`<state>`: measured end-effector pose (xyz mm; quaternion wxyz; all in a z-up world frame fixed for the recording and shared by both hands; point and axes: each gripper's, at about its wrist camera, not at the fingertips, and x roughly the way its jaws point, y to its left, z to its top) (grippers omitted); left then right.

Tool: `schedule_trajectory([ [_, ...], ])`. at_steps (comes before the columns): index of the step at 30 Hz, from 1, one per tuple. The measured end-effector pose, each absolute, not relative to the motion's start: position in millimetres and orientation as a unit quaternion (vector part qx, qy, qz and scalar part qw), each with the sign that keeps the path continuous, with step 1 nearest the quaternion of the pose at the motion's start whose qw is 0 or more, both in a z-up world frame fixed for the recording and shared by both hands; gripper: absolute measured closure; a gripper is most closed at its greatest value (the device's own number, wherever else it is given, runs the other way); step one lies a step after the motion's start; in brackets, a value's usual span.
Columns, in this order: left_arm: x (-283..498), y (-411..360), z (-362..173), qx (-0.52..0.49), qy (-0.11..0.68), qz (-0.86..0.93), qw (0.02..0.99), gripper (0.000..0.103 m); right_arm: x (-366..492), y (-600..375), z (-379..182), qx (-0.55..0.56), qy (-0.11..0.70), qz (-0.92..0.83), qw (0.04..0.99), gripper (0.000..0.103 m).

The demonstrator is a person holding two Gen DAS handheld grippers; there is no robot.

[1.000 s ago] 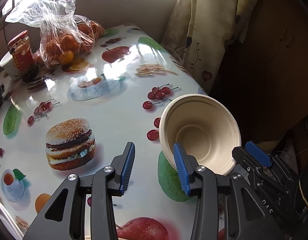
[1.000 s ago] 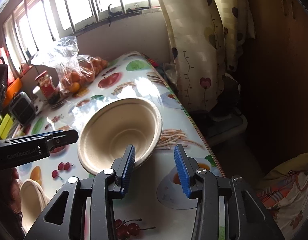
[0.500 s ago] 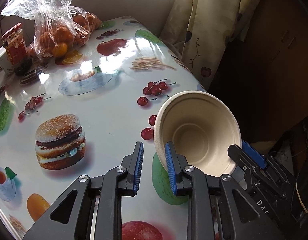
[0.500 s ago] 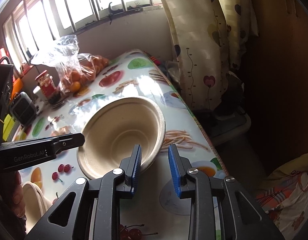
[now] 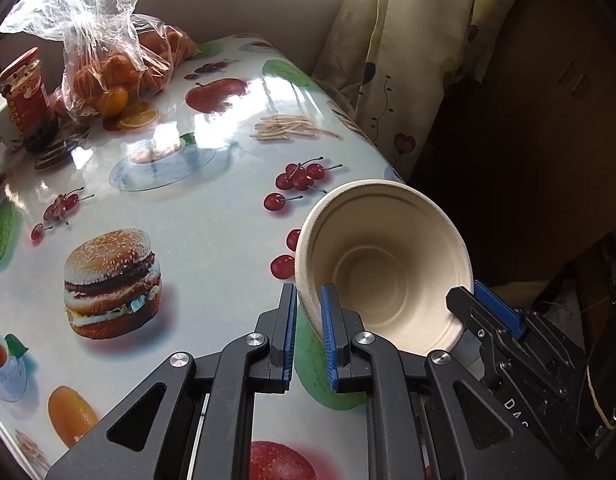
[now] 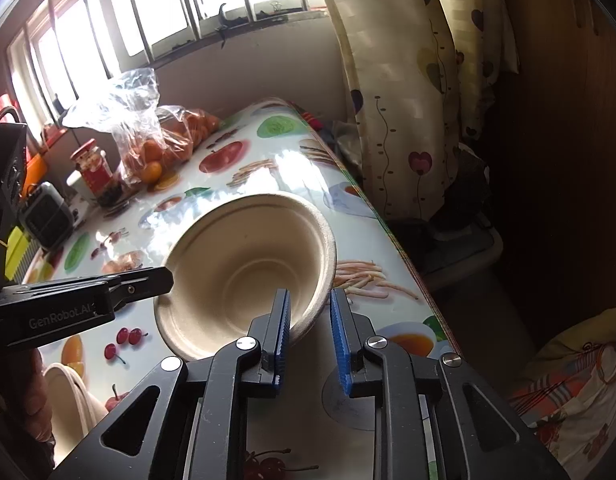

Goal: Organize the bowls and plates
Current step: 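Move both tools to the remaining beige bowls and close on their rims, then lift the held beige bowls off the table with both tools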

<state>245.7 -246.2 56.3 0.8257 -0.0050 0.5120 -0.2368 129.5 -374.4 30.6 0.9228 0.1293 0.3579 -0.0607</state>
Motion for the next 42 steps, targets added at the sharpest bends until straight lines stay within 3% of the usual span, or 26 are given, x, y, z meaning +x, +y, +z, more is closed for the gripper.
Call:
schedule_trajectory([
  [42, 206.1, -215.2, 86.7, -0.016, 0.477, -0.236, 0.847, 0.09, 93.6, -344.4, 53.2, 0.115, 0.337, -0.045, 0.933, 0.084],
])
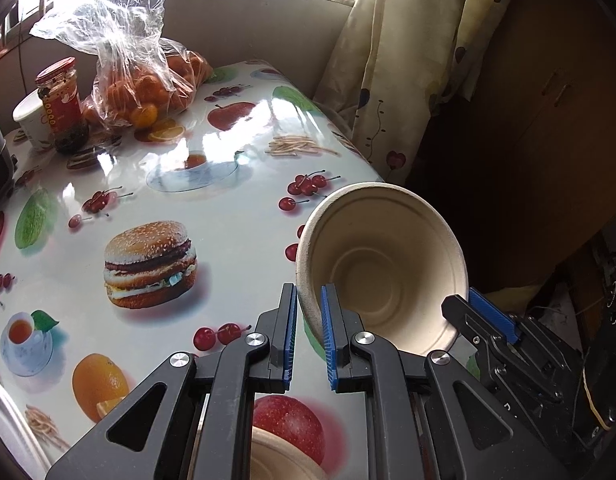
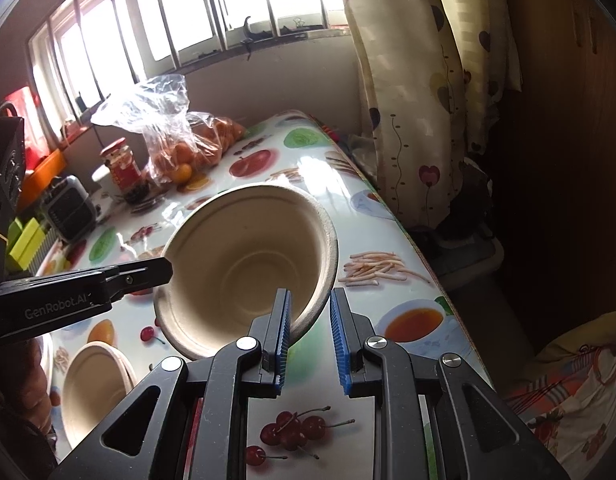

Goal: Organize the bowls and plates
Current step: 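Lift the held beige bowls off the table with both tools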

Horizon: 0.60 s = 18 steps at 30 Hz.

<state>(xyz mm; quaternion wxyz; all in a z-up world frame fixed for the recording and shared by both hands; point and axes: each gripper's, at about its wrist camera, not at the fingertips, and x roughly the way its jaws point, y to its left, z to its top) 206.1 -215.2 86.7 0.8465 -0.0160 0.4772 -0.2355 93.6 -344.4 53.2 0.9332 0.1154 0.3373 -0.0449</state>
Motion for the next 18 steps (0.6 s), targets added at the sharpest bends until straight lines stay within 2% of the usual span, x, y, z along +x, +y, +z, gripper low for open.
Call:
schedule_trajectory([
  [18, 171.9, -174.6, 95.7, -0.033, 0.461, -0.228, 0.857, 0.09, 62.3, -305.6, 63.8, 0.108, 0.322, -0.025, 0.94, 0.083],
])
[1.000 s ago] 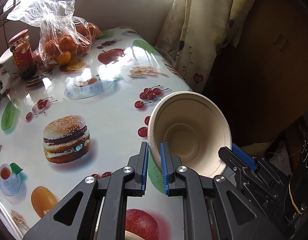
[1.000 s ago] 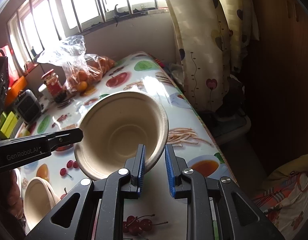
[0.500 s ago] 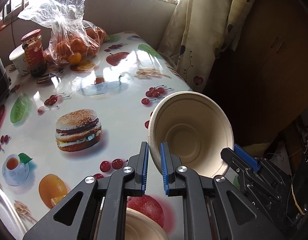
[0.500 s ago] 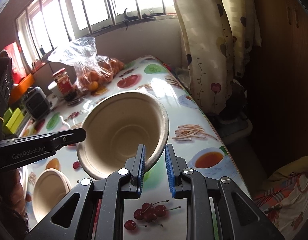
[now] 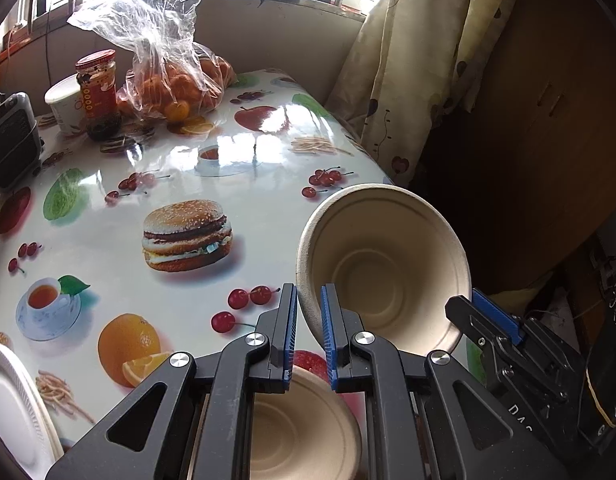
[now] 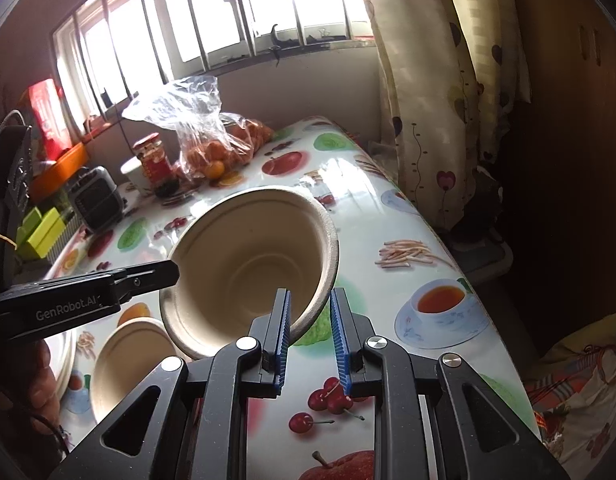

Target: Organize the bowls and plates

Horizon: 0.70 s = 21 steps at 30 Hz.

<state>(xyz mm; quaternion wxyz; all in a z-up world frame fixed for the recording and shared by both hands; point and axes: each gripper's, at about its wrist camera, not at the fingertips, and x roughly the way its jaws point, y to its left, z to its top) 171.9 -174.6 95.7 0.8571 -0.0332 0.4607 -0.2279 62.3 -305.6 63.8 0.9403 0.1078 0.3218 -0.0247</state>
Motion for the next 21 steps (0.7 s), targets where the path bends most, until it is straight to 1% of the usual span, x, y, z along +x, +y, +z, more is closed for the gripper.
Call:
schedule_trajectory([
  [21, 132.0, -133.7, 111.9, -0.045, 0.434, -0.22, 0.872, 0.09, 28.2, -266.0, 73.6, 0.1, 0.306, 0.005, 0.947, 0.083],
])
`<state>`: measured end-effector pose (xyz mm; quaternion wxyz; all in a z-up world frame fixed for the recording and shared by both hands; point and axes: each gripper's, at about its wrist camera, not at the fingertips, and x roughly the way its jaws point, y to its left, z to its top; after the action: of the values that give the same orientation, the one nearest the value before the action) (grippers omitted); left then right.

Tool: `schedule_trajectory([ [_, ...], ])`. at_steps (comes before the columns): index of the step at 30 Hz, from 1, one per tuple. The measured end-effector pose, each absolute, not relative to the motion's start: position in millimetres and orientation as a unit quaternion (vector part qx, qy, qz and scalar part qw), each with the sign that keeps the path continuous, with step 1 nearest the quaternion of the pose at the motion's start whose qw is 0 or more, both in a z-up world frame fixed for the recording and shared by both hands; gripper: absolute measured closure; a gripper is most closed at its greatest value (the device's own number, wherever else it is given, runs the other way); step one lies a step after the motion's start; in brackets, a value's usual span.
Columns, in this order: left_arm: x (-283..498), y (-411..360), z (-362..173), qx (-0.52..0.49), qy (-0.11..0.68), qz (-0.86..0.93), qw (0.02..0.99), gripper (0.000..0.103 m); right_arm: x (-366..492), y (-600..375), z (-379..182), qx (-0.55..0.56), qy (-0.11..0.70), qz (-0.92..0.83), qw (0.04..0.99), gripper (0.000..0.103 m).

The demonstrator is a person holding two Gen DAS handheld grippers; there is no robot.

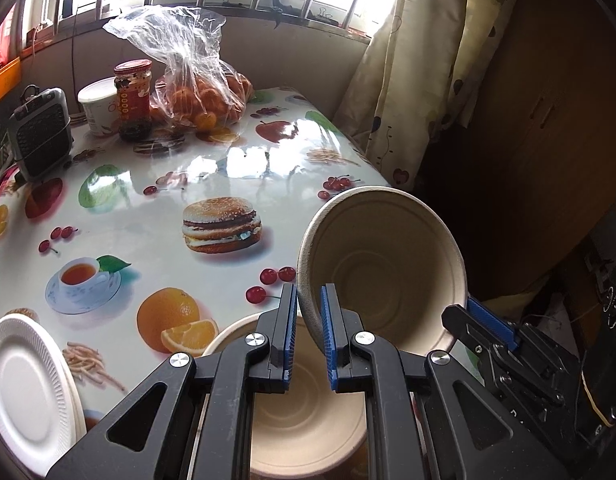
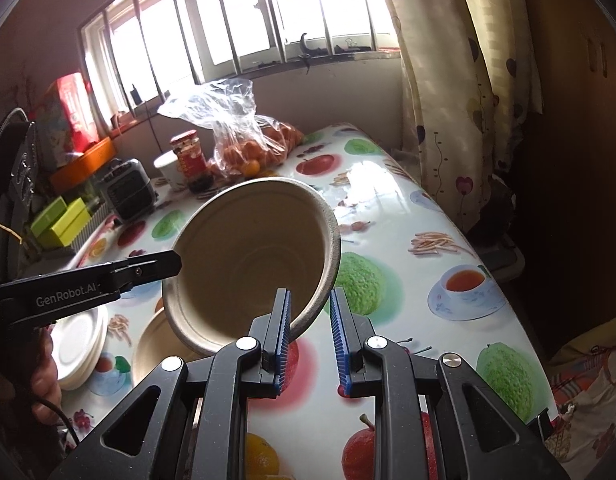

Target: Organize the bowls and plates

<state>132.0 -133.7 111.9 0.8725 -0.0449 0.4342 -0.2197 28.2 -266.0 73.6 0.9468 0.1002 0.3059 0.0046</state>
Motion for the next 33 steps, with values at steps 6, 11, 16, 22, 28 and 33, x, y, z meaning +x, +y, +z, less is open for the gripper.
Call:
schedule_trajectory([
  [6, 119.6, -120.7, 114.4, -0.049, 0.43, -0.212, 0.876, 0.09, 21.3, -252.2, 71.7, 0.095, 0.309, 0.014, 0.946, 0.083],
  [11, 111.4, -109.1, 113.3, -0.054, 0.429, -0.206, 0.878, 0.09, 15.7, -239.8, 70.4, 0.091, 0.312, 0.023, 0.945, 0.083],
  [16, 106.2, -97.4, 108.3, -0.064, 0.432, -0.2, 0.877, 0.09, 11.6, -229.1, 68.3, 0.088, 0.316, 0.031, 0.944, 0.083],
  [22, 99.7, -84.7, 103.6, -0.073, 0.433, -0.195, 0.877, 0.09, 9.9, -217.1, 63.3, 0.081, 0.324, 0.038, 0.942, 0.083],
  [28, 96.0, -73.5, 95.2, -0.08, 0.441, -0.187, 0.874, 0.09, 7.6, -206.2, 57.5, 0.077, 0.33, 0.045, 0.94, 0.083],
  [33, 93.6, -66.6, 90.5, -0.082, 0.444, -0.183, 0.873, 0.09, 8.4, -199.3, 49.9, 0.077, 0.341, 0.049, 0.936, 0.083],
])
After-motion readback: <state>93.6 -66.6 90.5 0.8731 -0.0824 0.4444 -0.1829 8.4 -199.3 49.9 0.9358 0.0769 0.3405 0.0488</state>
